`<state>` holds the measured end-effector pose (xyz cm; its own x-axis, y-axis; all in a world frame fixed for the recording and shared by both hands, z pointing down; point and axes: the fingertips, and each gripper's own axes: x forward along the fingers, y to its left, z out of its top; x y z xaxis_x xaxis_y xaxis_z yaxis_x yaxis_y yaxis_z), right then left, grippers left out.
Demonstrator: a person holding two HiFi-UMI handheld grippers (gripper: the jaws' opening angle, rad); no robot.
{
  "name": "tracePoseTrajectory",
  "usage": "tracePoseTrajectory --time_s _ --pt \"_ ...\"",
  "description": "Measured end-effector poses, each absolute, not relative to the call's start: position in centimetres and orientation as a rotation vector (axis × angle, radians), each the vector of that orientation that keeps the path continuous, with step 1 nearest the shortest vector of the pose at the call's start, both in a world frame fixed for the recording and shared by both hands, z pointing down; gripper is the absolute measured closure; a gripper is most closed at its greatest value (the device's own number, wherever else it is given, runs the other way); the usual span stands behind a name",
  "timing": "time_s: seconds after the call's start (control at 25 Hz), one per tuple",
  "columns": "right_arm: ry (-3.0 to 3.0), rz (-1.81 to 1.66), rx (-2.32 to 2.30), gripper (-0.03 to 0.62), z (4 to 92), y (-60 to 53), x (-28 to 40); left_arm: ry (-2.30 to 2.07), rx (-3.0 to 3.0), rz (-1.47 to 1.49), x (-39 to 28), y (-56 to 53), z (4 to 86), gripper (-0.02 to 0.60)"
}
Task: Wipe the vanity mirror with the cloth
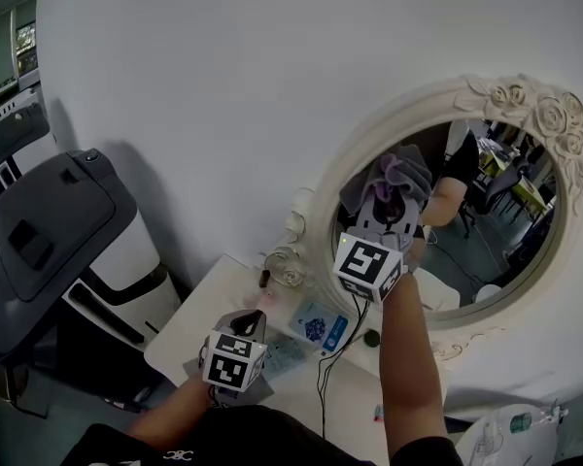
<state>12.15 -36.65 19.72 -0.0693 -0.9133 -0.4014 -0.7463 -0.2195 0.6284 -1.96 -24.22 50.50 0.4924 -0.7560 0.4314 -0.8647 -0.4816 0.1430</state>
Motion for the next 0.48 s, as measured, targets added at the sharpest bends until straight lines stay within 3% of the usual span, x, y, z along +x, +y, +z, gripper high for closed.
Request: tracePoseTrajectory --time_s 0.48 --pt "-1.569 -1.211 2.119 0.539 17.9 -31.6 23.2 -1.268 2.471 0.486 1.3 -24.0 50.4 0.583"
